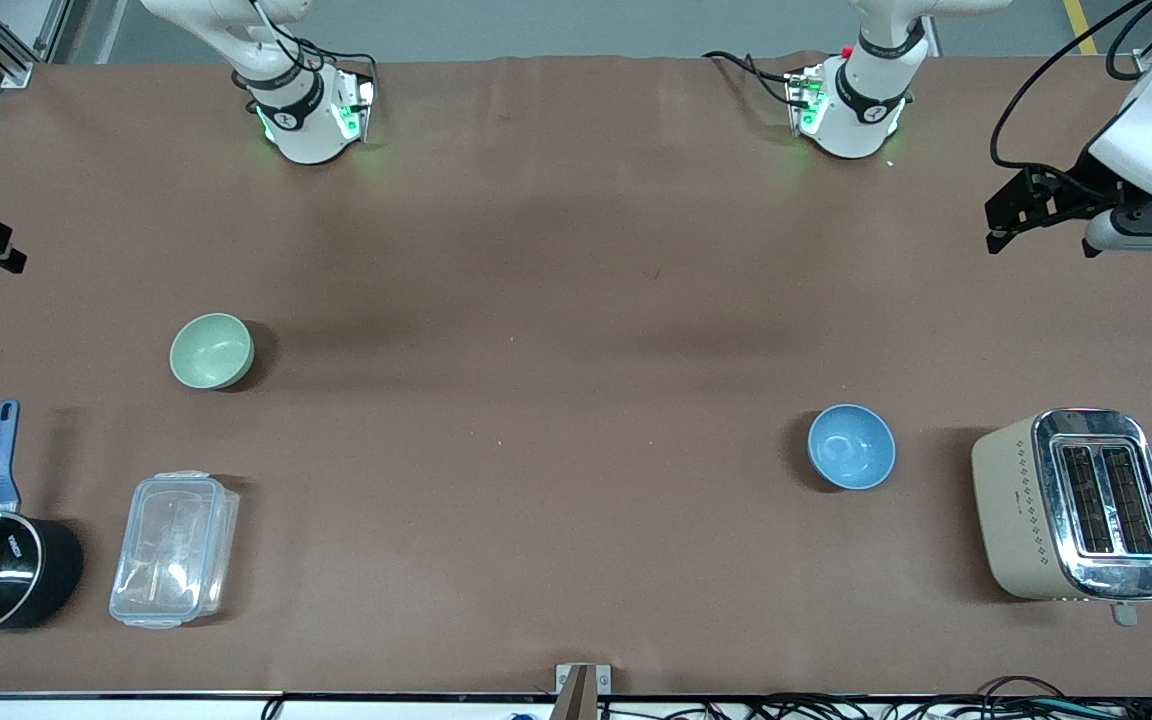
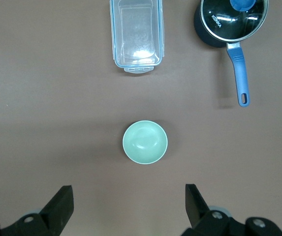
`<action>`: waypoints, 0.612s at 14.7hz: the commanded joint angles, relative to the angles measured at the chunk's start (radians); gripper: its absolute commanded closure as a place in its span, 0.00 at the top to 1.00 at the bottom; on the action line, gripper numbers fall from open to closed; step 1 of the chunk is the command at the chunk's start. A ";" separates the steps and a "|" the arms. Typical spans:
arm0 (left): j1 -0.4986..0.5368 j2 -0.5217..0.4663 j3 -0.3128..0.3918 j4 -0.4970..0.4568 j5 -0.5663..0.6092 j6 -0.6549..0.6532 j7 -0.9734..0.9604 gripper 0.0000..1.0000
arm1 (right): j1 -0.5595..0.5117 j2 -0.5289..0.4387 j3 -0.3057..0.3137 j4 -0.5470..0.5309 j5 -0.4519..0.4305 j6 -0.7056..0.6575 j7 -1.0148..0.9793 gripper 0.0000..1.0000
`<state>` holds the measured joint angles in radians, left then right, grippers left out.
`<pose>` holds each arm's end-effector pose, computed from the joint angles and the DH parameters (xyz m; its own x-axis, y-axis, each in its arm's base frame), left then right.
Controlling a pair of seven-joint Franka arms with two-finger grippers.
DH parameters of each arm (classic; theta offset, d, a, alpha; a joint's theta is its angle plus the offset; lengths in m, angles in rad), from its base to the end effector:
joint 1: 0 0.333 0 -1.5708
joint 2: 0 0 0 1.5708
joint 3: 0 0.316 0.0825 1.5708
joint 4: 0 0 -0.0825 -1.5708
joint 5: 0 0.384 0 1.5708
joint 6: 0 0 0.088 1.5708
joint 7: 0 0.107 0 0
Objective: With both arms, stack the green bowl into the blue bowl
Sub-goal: 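Reach the left gripper toward the light blue bowl rim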
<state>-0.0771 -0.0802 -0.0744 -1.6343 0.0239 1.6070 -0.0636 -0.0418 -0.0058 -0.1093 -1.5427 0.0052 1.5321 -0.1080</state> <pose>0.5271 -0.0797 0.6412 0.9946 -0.0885 0.0544 -0.0872 -0.9958 -0.0264 0.5429 -0.0823 0.6375 0.9991 -0.0429 -0.0042 -0.0429 -0.9991 -0.0063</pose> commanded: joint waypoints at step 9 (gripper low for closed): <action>0.022 0.218 -0.001 -0.017 0.004 0.189 0.019 1.00 | -0.020 -0.011 0.010 -0.019 0.002 -0.006 -0.010 1.00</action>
<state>-0.0684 0.0816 -0.0729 -1.6302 0.0240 1.7075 -0.0634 -0.0422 -0.0057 -0.1100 -1.5442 0.0052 1.5287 -0.1080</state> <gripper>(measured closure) 0.000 0.000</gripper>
